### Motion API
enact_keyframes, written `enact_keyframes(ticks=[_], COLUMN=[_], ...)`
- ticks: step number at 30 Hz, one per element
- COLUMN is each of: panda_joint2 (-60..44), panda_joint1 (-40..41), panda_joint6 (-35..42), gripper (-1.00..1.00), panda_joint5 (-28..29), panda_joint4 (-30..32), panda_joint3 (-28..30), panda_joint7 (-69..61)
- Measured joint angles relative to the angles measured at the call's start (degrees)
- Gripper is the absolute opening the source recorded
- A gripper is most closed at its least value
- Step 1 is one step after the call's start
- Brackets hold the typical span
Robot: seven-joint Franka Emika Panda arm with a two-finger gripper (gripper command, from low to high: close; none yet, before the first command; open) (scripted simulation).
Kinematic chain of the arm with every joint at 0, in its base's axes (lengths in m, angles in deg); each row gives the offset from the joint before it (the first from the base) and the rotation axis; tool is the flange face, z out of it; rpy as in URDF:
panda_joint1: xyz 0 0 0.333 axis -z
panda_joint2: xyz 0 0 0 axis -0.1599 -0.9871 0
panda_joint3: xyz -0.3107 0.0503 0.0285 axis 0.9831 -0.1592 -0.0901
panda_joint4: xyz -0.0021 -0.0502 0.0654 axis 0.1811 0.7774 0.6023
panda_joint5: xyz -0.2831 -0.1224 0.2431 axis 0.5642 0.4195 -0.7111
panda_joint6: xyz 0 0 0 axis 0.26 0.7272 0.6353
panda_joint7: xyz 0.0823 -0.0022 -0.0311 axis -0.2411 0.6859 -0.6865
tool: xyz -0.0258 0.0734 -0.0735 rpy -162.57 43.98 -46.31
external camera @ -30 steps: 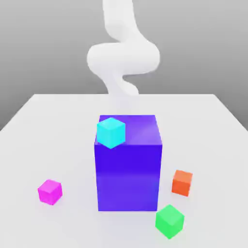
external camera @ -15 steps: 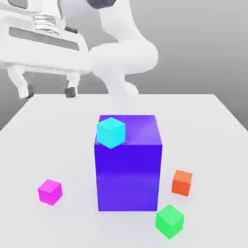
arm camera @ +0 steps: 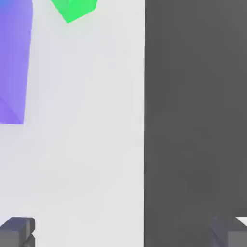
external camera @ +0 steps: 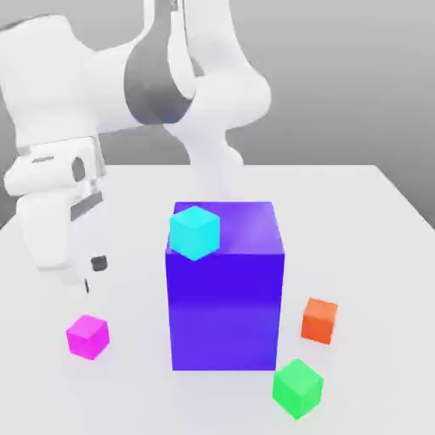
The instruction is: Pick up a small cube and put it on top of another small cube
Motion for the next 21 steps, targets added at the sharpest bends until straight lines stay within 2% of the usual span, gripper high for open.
enact_keyframes(ticks=[4, 7, 13, 21], panda_joint2=[-2.97, -3.88, -2.29, -0.92], panda_joint1=[-7.96, -16.07, -27.88, -32.43], panda_joint6=[-1.85, -3.23, -5.4, -6.84], gripper=[0.0, 0.0, 0.0, 0.0], panda_joint5=[-0.79, 1.25, 13.22, 29.13], panda_joint4=[1.52, 2.67, 4.72, 6.82], panda_joint3=[9.43, 19.03, 35.46, 46.83], panda_joint7=[-11.7, -18.58, -26.72, -37.65])
